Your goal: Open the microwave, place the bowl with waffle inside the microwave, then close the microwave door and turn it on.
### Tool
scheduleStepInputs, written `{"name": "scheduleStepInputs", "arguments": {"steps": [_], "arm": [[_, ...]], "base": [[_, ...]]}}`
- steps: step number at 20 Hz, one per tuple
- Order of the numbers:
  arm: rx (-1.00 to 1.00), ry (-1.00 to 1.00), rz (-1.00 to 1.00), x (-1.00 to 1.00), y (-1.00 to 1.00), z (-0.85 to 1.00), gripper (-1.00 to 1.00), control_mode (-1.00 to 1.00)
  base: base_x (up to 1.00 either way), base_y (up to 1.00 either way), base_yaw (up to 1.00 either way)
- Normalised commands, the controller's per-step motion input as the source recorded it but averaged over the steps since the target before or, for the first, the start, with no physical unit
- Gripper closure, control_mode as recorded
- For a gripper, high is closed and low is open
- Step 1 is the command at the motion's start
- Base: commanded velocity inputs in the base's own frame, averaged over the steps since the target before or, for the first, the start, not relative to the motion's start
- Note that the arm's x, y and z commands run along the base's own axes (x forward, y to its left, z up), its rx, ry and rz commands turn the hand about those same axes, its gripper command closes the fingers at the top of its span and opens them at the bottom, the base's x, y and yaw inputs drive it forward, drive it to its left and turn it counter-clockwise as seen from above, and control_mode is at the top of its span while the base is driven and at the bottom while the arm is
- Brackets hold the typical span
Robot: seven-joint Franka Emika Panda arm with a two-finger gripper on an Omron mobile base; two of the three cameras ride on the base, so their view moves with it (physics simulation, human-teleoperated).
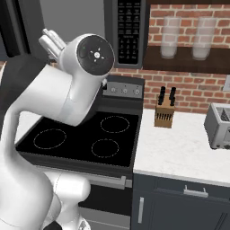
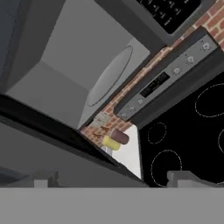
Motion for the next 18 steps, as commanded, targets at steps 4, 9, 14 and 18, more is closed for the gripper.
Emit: {"name": "scheduleStepInputs", "arguments": {"steps": [4,9,14,18], "arm": [[0.04,0.09,0.08,0.16,0.0,-0.49,-1.0,-1.0],[0.14,0.03,0.05,0.57,0.0,-0.37,-1.0,-1.0],[0.14,0.01,0.04,0.51,0.0,-0.06,-1.0,-1.0],[0.07,0.06,0.06,0.46,0.0,0.0,-1.0,-1.0]], "base": [[0.0,0.0,0.0],[0.0,0.0,0.0],[0.0,0.0,0.0],[0.0,0.0,0.0]]}}
